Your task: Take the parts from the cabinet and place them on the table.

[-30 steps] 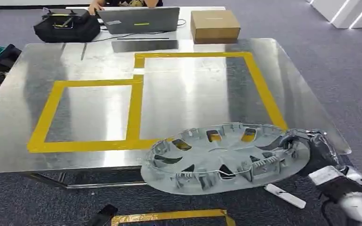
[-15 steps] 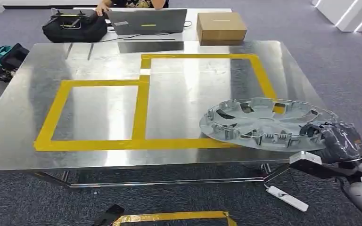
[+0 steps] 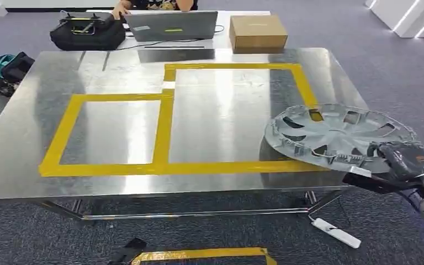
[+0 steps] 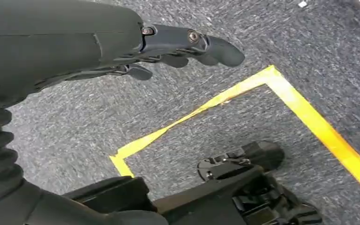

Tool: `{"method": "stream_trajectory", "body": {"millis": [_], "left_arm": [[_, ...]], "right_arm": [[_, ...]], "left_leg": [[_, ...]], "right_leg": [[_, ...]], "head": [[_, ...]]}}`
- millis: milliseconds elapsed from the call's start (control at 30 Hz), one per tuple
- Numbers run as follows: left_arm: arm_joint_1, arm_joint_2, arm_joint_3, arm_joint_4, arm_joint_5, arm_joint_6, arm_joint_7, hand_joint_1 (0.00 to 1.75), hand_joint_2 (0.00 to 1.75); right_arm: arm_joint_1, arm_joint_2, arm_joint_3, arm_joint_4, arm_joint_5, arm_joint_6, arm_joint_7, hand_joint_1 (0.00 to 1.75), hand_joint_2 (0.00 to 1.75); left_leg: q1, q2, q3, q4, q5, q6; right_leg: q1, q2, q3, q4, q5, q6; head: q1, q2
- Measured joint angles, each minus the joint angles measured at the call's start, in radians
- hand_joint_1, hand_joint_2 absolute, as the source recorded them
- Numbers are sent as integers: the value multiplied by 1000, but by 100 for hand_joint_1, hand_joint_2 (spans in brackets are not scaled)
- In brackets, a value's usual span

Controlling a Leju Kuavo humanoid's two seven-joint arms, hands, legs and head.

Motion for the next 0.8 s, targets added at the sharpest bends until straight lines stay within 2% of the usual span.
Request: {"method": "stream_trajectory", "body": {"millis": [100, 200, 367, 533, 800], "left_arm": [[-3, -2, -3, 0, -15, 4, -1, 0, 175], [-4, -4, -9, 0, -21, 5, 0, 0, 175], [-8, -5, -33, 0, -39, 4, 4, 0, 175], [-10, -4, -47, 0, -44, 3, 6, 0, 175], [-10, -4, -55, 0, -45, 3, 6, 0, 175]], "right_arm": [[-73, 0, 45, 107, 81, -58, 16, 175, 175], [-126, 4, 79, 197, 105, -100, 18, 175, 175], [-199, 51, 118, 356, 131, -207, 0, 175, 175], [-226, 85, 143, 432, 135, -225, -2, 175, 175], [-248, 104, 163, 474, 137, -240, -18, 175, 175]], "left_leg": [[0, 0, 0, 0, 1, 1], [0, 0, 0, 0, 1, 1], [0, 0, 0, 0, 1, 1], [0, 0, 0, 0, 1, 0], [0, 0, 0, 0, 1, 0]], "right_leg": [[0, 0, 0, 0, 0, 0], [0, -1, 0, 2, 0, 0], [0, 0, -1, 3, 0, 0], [0, -1, -2, 4, 0, -1], [0, -1, -2, 4, 0, -1]], "head": [[0, 0], [0, 0], [0, 0], [0, 0], [0, 0]]}}
